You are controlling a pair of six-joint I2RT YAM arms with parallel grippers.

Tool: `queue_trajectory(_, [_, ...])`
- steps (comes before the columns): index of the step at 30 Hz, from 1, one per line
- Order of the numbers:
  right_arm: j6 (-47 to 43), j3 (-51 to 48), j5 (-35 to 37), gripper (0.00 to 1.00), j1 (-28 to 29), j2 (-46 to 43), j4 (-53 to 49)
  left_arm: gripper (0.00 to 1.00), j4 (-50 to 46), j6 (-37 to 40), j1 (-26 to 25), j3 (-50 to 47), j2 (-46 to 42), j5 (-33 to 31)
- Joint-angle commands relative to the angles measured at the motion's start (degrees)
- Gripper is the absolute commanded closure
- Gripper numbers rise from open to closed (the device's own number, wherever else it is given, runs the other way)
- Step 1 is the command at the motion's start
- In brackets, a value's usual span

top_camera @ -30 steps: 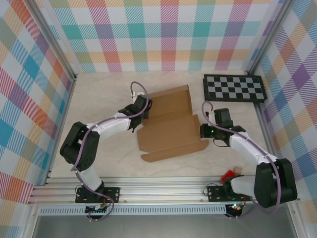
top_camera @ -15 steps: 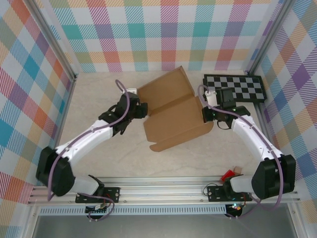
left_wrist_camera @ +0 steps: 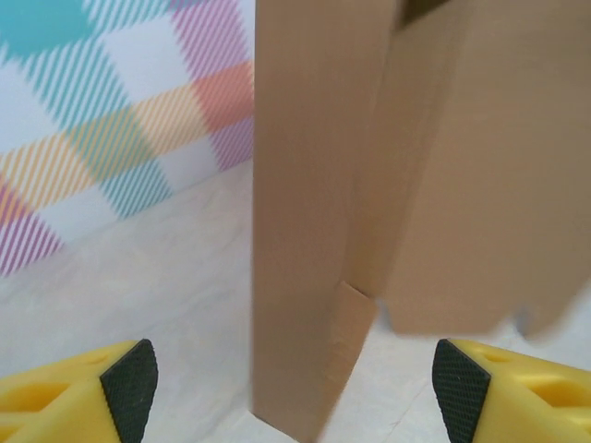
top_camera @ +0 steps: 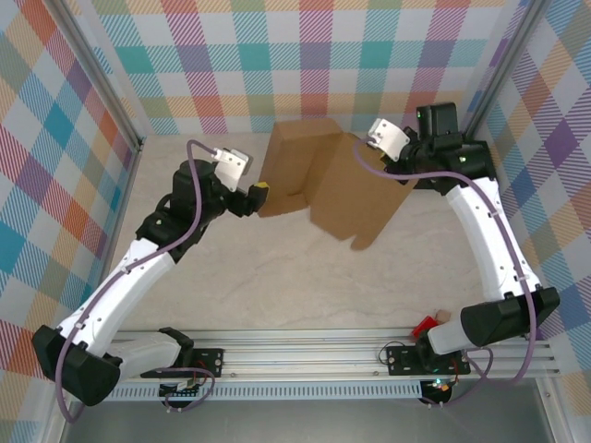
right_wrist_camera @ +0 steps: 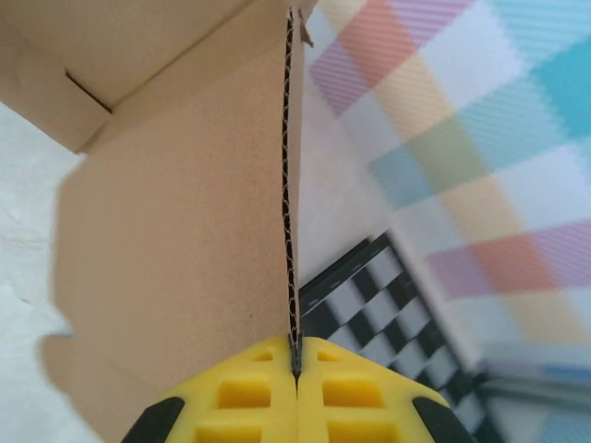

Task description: Fold the paper box

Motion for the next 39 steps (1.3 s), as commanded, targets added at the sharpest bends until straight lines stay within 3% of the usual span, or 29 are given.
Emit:
queue_trajectory(1, [-15.4, 5.5, 3.4, 0.97, 4.2, 1.9, -3.7, 0.20, 6.1, 9.5, 0.3, 3.6, -1.3, 13.1])
queue_trajectory(4, [-19.1, 7.8, 7.8, 0.98, 8.8, 3.5, -5.2, 0.23, 7.5, 13.1, -0.1, 7.6, 1.3, 18.2])
queue_trajectory(14, [-23.8, 9.1, 20.4, 1.00, 19.3, 6.5, -4.9, 0.26, 4.3, 17.0, -5.2, 20.6, 13.8, 24.6])
queue_trajectory(18, [-22.9, 11.5, 21.0, 1.00, 21.3, 7.7, -5.5, 0.27, 4.8, 20.6, -7.7, 18.8, 15.4, 21.5])
queue_trajectory(28, [-21.3, 12.5, 20.8, 1.00, 22.6, 6.1, -4.7, 0.31, 8.4, 22.4, -7.7, 14.6, 14.3, 18.0])
queue_trajectory(39, [-22.2, 12.8, 19.6, 1.00, 24.1, 3.4, -6.7, 0.39, 6.2, 23.0, -7.3, 14.8, 14.2, 19.9])
